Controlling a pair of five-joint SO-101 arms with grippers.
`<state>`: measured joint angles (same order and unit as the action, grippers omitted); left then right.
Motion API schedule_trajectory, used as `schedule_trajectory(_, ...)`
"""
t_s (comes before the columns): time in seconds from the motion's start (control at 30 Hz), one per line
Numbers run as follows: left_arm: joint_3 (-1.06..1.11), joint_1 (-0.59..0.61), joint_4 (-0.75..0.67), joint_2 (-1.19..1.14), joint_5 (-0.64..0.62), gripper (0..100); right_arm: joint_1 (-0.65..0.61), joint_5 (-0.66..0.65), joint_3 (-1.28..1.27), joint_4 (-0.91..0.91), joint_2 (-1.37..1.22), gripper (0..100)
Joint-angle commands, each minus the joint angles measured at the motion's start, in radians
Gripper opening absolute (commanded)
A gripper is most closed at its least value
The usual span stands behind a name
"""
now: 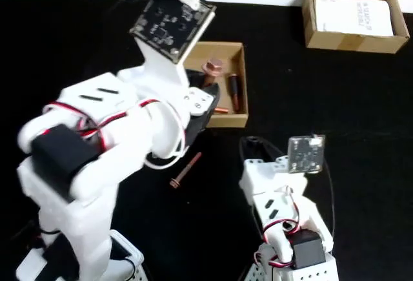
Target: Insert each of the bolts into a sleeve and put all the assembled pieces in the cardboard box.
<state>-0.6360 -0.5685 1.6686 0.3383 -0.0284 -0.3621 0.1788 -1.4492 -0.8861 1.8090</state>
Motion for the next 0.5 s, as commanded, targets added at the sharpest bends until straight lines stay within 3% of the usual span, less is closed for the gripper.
schedule_trajectory(0.0, 0.214, 0.001, -0.135, 0.045, 0.002, 1, -0.062, 0.002, 0.045, 0.008, 0.007, 0.6)
schedule_trajectory(0.1, 0.371, 0.001, -0.288, 0.047, -0.003, 1, -0.076, 0.002, 0.030, 0.067, 0.007, 0.6)
schedule_trajectory(0.3, 0.627, 0.001, -0.652, 0.047, -0.186, 1, -0.076, -0.011, -0.051, 0.302, 0.007, 0.6)
schedule_trajectory(0.47, 0.705, 0.001, -0.795, 0.047, -0.299, 1, -0.074, -0.038, -0.096, 0.443, 0.007, 0.6)
